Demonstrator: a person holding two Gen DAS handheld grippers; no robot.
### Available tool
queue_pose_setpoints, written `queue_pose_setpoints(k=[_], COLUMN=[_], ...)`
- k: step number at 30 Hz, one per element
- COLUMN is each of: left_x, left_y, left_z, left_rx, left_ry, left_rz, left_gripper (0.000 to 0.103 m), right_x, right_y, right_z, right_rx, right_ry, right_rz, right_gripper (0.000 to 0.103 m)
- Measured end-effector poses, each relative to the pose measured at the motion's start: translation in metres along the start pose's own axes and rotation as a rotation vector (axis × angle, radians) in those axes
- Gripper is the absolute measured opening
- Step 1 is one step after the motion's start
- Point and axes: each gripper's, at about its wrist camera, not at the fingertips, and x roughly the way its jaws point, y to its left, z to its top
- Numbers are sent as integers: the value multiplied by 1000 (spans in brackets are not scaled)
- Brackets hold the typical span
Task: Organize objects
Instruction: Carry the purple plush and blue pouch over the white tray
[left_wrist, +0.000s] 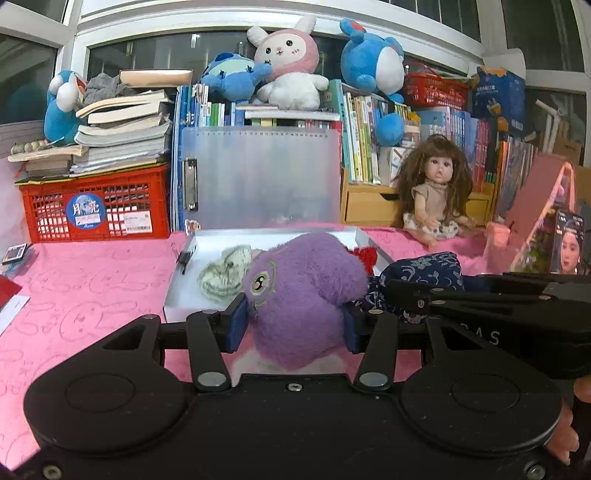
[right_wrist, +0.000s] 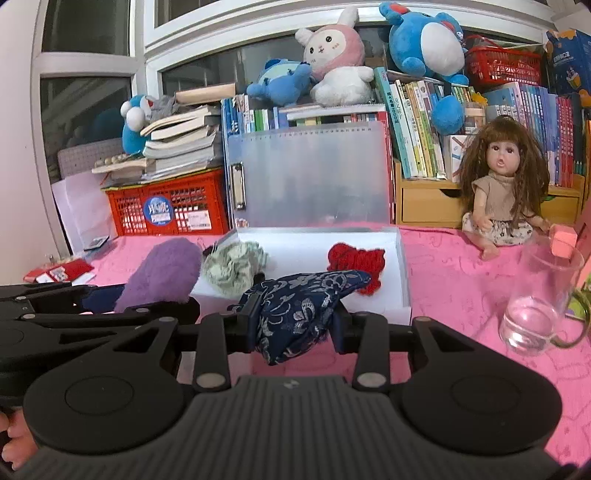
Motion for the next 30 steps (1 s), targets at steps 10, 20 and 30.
queue_pose_setpoints(k=[10, 20, 30], left_x=[30, 69, 117], left_y=[4, 11, 21], left_z=[48, 78, 66], left_rx=[-15, -70, -98], left_ry=[-41, -36, 28], left_rz=[-3, 8, 27], left_gripper=[47, 47, 47], right_x=[21, 52, 100], right_y=[-12, -27, -42], right_z=[40, 68, 63], right_rx=[25, 73, 119], right_ry=[-53, -71, 1], right_rz=[-18, -3, 23], right_gripper=[42, 42, 42])
